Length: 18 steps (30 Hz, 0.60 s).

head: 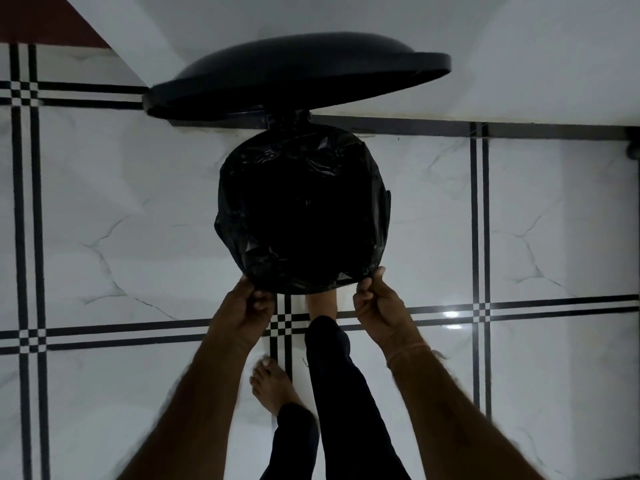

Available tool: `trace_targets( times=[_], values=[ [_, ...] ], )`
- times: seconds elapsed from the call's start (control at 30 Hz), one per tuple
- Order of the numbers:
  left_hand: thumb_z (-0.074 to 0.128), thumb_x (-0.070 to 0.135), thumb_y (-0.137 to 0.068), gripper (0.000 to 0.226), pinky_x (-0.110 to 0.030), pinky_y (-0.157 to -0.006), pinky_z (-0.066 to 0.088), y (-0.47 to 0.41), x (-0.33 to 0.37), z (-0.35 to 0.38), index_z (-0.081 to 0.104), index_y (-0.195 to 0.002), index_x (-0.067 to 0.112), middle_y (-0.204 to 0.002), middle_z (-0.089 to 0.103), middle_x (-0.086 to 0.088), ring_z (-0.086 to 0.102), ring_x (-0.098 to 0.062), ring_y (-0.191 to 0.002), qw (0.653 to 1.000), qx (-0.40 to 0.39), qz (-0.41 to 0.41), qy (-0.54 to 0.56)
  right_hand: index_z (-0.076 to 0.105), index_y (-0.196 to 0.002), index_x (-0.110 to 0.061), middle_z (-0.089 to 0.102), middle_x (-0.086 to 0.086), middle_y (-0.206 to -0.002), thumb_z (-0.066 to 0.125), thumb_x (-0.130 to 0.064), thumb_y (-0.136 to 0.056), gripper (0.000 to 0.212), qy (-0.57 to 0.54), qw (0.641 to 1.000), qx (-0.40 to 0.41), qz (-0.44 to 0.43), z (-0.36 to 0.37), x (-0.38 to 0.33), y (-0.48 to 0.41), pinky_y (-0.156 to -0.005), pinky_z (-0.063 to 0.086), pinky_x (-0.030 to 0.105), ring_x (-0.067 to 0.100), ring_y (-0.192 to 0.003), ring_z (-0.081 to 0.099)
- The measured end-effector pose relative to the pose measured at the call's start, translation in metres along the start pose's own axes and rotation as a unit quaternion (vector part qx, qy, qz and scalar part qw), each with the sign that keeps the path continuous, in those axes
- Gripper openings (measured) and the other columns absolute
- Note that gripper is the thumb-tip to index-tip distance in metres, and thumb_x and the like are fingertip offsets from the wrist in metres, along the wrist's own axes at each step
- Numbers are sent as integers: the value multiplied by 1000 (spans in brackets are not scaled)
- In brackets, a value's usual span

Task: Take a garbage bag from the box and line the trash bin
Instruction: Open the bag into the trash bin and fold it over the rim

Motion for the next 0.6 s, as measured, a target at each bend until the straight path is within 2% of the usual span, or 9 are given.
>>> trace_targets(
  times=[0.07, 0.1, 0.17, 0.23, 0.3, 0.37, 0.43, 0.5, 0.6],
  values=[
    [46, 7, -98, 20, -14, -37, 38, -6, 3, 7, 56, -85, 16, -57, 60, 5, 49, -2, -41, 1000, -9, 17, 6, 72, -84, -11, 70, -4, -71, 60, -25, -87, 19, -7, 1000, 2, -16, 3, -9, -7, -43, 46, 13, 2, -49, 61],
    [54, 15, -93, 10, -15, -38, 38, -8, 6, 9, 56, -84, 18, -59, 60, 6, 49, -3, -41, 999, -17, 31, 18, 66, -91, -11, 70, -2, -74, 62, -27, -88, 17, 0, 1000, 0, -25, 6, -14, -10, -46, 49, 14, 4, -51, 61],
    [62, 42, -88, 23, -17, -40, 39, -9, 14, 10, 61, -85, 19, -63, 60, 6, 48, -4, -45, 998, -25, 54, 26, 65, -94, -10, 71, 2, -81, 61, -32, -98, 23, 18, 999, 5, -32, 12, -24, -12, -55, 54, 17, 8, -60, 63],
    [58, 51, -94, 33, -17, -42, 39, -12, 22, 8, 66, -92, 19, -70, 61, 7, 47, -4, -46, 998, -12, 66, 11, 68, -100, -8, 72, 7, -95, 58, -34, -103, 29, 29, 999, 0, -37, 16, -30, -12, -66, 61, 22, 13, -80, 67],
    [54, 46, -101, 30, -16, -41, 39, -10, 25, 9, 68, -96, 20, -74, 63, 8, 46, -3, -46, 998, 8, 60, -12, 69, -112, -5, 72, 12, -112, 56, -29, -104, 28, 42, 998, -4, -40, 20, -33, -9, -84, 64, 29, 20, -102, 69],
    [54, 41, -103, 32, -16, -40, 38, -9, 28, 15, 70, -85, 20, -71, 60, 8, 44, -3, -48, 997, 49, 47, -23, 68, -118, -3, 71, 14, -119, 56, -25, -104, 29, 55, 998, 3, -36, 25, -32, -11, -96, 59, 35, 25, -114, 68],
    [53, 33, -106, 34, -16, -38, 37, -7, 31, 22, 66, -78, 18, -69, 58, 7, 46, -4, -50, 994, 91, 44, -49, 69, -116, -4, 72, 16, -123, 56, -31, -103, 32, 50, 998, 18, -32, 32, -32, -16, -94, 59, 40, 28, -119, 67],
    [54, 20, -106, 24, -17, -40, 45, -11, 35, 28, 64, -84, 13, -71, 65, 3, 59, -6, -50, 989, 117, 48, -69, 70, -117, -7, 75, 15, -120, 55, -38, -103, 38, 53, 998, 27, -33, 39, -32, -22, -92, 60, 42, 30, -119, 67],
    [67, 11, -96, 4, -25, -56, 59, -17, 38, 25, 70, -99, 9, -99, 76, -5, 73, -17, -81, 982, 151, 54, -96, 68, -123, -9, 76, 13, -114, 47, -45, -106, 45, 68, 996, 35, -42, 44, -31, -28, -101, 57, 43, 29, -112, 69]
  ],
)
Point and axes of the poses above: each hand's wrist, its own y-axis away from the middle knuckle, its own z-axis out of the palm, x = y × z, the point moved 2 cm from there along -y, towards the middle knuckle
